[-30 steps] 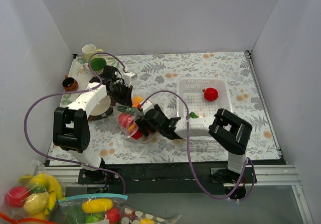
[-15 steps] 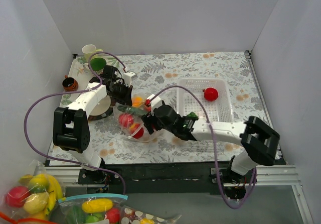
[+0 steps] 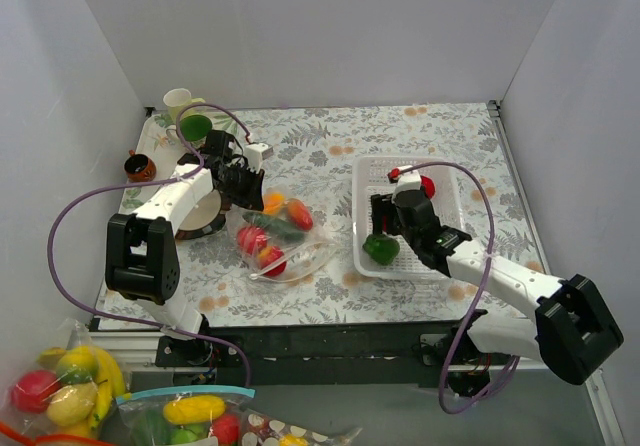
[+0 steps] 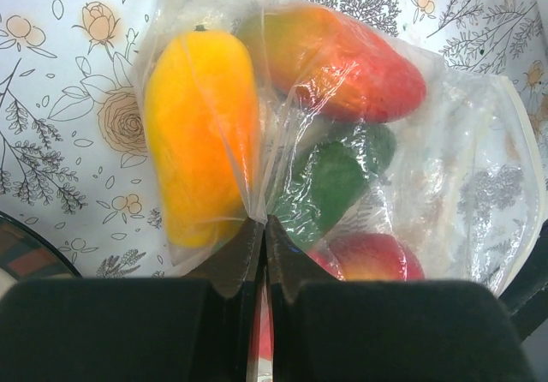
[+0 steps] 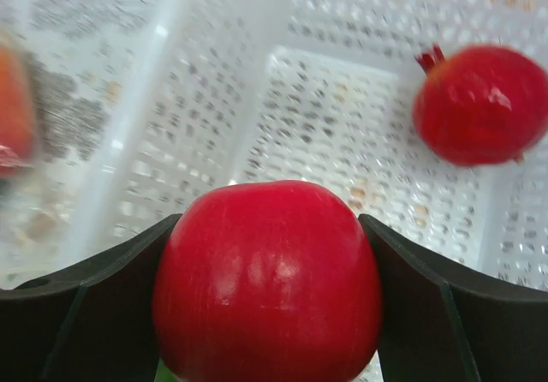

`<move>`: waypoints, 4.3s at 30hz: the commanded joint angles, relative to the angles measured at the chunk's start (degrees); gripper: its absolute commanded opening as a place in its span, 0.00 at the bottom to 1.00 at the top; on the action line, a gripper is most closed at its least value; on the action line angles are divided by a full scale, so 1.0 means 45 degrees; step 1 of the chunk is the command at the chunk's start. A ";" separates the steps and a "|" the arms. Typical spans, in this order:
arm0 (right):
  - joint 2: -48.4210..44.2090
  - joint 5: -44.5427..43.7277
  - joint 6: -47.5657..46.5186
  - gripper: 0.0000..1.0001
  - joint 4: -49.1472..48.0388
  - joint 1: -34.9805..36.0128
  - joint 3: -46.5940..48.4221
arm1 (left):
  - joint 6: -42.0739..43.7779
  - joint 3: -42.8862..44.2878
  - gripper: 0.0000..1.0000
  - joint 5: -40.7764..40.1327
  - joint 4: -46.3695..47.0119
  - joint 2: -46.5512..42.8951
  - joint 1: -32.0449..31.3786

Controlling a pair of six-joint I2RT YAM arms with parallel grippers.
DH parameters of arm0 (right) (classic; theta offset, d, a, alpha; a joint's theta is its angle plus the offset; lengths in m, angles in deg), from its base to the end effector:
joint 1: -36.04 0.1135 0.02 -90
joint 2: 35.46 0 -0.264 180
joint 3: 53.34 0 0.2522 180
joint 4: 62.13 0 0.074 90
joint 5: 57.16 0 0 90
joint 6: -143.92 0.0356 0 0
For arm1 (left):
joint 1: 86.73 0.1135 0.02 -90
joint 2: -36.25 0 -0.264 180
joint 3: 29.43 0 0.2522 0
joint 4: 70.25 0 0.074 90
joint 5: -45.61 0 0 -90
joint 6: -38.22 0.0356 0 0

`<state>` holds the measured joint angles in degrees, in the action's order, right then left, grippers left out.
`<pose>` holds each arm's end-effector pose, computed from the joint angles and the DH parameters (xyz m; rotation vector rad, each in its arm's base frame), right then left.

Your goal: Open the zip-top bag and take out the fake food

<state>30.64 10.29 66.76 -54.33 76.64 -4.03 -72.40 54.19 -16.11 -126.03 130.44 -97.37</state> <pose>0.2000 0.1534 0.2375 -0.2261 1.9585 0.2164 0.3207 -0.0774 0.2340 -0.0951 2.7647 -0.8260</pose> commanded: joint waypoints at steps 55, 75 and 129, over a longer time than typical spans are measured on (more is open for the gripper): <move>0.9722 0.0029 -0.3771 0.74 -0.5335 0.5197 0.5261 | 0.0656 0.0646 0.00 0.0826 -0.0584 0.0045 -0.0039; 0.7895 0.0948 -0.2171 0.01 -0.3425 0.5626 0.4234 | 0.0677 0.0704 0.00 0.0300 -0.0428 0.0396 -0.0039; 0.2203 0.0790 -0.0061 0.65 0.3417 0.4218 0.5033 | -0.0125 0.1467 0.00 0.0124 -0.0936 0.0260 -0.0040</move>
<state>38.12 8.20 68.58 -31.62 91.63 21.42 -72.62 60.95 -16.77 -130.54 132.60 -97.41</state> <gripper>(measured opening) 0.801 0.010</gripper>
